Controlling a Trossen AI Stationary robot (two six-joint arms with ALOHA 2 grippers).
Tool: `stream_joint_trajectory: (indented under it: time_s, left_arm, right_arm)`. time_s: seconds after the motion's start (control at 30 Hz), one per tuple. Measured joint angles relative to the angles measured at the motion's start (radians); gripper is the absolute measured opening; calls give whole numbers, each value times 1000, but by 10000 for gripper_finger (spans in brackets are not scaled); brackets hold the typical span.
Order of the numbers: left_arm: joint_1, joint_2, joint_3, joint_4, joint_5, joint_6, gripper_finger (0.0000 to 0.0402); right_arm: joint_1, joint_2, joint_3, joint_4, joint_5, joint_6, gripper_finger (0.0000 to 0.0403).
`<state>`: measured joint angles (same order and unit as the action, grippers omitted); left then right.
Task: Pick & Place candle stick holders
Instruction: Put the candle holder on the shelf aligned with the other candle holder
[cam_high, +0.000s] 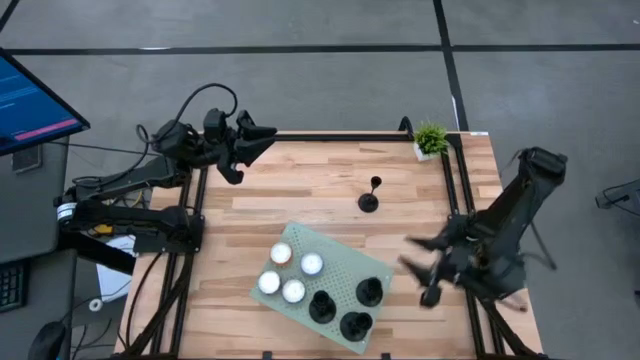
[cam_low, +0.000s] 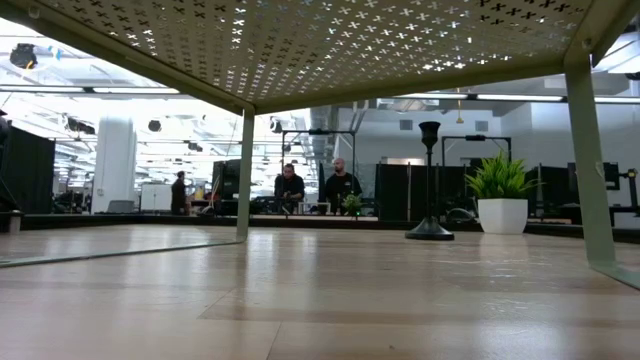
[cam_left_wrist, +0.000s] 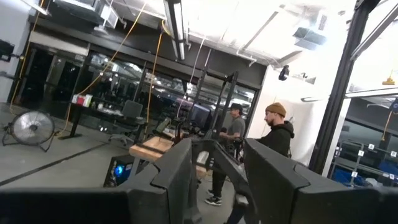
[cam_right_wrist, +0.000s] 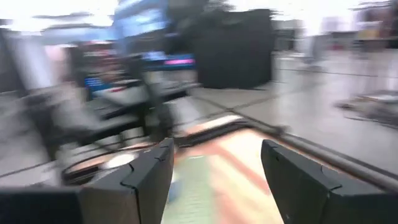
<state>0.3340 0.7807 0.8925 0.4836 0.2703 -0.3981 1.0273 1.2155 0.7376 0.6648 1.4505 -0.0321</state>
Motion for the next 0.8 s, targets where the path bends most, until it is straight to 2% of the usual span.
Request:
stream_joint_trajectory:
  time_s: [0.07, 0.13, 0.27, 0.5, 0.67, 0.8]
  left_arm:
    - [0, 0, 0, -26, 0, 0, 146]
    - [0, 0, 0, -59, 0, 0, 152]
    - [0, 0, 0, -76, 0, 0, 176]
    - [0, -2, 0, -81, -37, 0, 216]
    - [0, -2, 0, -99, -76, 0, 230]
    - [1, 0, 0, -103, -87, 0, 234]
  right_arm:
    - [22, -70, -1, -2, 116, -69, 231]
    - [7, -149, -22, -5, 117, -119, 230]
    - [-66, -277, -94, -56, 123, -119, 230]
    - [-181, -410, -290, -108, 119, 38, 230]
    - [-244, -455, -437, -113, 50, 170, 230]
    - [-322, -457, -518, -185, -91, 320, 230]
